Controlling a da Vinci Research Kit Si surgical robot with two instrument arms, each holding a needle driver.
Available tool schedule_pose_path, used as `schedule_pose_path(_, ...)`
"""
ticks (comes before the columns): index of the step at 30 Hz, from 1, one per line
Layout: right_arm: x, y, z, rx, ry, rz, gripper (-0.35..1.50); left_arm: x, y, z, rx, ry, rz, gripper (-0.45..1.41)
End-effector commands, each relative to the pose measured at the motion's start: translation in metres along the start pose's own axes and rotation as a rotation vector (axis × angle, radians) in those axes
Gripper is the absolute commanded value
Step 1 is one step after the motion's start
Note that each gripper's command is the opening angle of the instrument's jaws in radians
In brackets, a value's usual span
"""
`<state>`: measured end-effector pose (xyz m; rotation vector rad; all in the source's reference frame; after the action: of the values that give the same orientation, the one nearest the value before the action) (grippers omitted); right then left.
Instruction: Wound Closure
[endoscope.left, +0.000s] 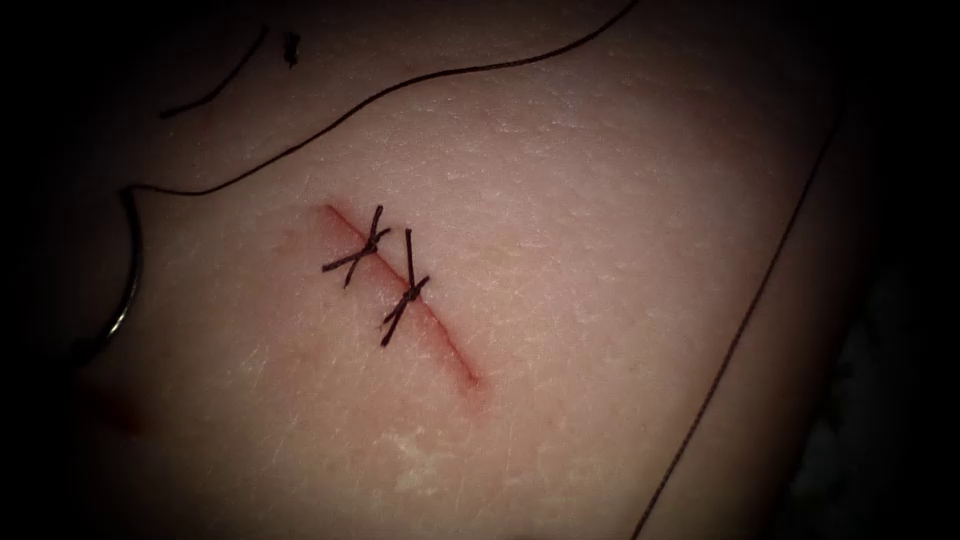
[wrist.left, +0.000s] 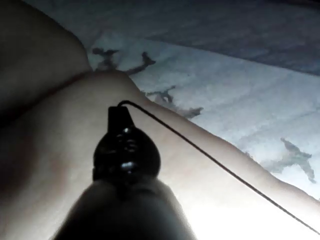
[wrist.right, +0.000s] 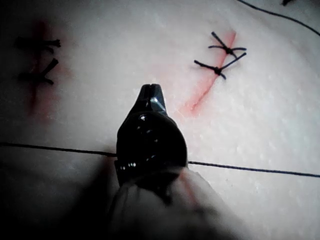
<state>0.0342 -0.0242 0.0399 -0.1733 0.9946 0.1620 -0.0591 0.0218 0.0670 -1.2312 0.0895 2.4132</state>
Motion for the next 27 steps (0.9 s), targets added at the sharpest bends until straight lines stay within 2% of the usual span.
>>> schedule_pose_path(1, -0.0001, -0.0008, 0.0008, 0.003, 0.003, 0.001, -0.35, 0.0002, 0.0002, 0.0011, -0.010, 0.005, 0.004, -0.45)
schedule_pose_path(2, -0.0001, -0.0008, 0.0008, 0.003, 0.003, 0.001, -0.35, 0.0004, 0.0003, 0.0012, -0.017, 0.005, 0.005, -0.42)
schedule_pose_path(3, 0.0000, -0.0009, 0.0008, 0.004, 0.004, 0.001, -0.35, 0.0004, 0.0003, 0.0013, -0.028, 0.001, 0.007, -0.06)
schedule_pose_path(4, 0.0000, -0.0010, 0.0008, 0.004, 0.004, 0.000, -0.35, 0.0003, 0.0003, 0.0013, -0.038, -0.006, 0.008, 0.20)
schedule_pose_path(5, 0.0001, -0.0010, 0.0008, 0.004, 0.005, 0.000, -0.35, 0.0002, 0.0002, 0.0012, -0.046, -0.022, 0.003, 0.61)
schedule_pose_path(7, 0.0002, -0.0011, 0.0009, 0.003, 0.004, 0.001, -0.35, -0.0003, 0.0002, 0.0008, -0.055, -0.085, -0.019, 1.11)
schedule_pose_path(9, 0.0003, -0.0011, 0.0010, 0.002, 0.003, 0.001, -0.35, -0.0008, 0.0002, 0.0002, -0.050, -0.154, -0.040, 1.31)
schedule_pose_path(11, 0.0004, -0.0011, 0.0013, 0.002, 0.004, 0.002, -0.35, -0.0014, 0.0004, -0.0009, -0.038, -0.223, -0.046, 1.38)
schedule_pose_path(19, 0.0011, -0.0018, 0.0030, 0.023, 0.011, 0.000, -0.35, -0.0041, 0.0032, -0.0074, -0.121, -0.215, -0.040, 1.39)
schedule_pose_path(22, 0.0012, -0.0020, 0.0031, 0.030, 0.012, -0.001, -0.35, -0.0055, 0.0049, -0.0107, -0.144, -0.223, -0.044, 1.28)
schedule_pose_path(27, 0.0012, -0.0016, 0.0030, 0.035, 0.010, 0.002, -0.35, -0.0084, 0.0084, -0.0170, -0.196, -0.235, -0.027, 1.21)
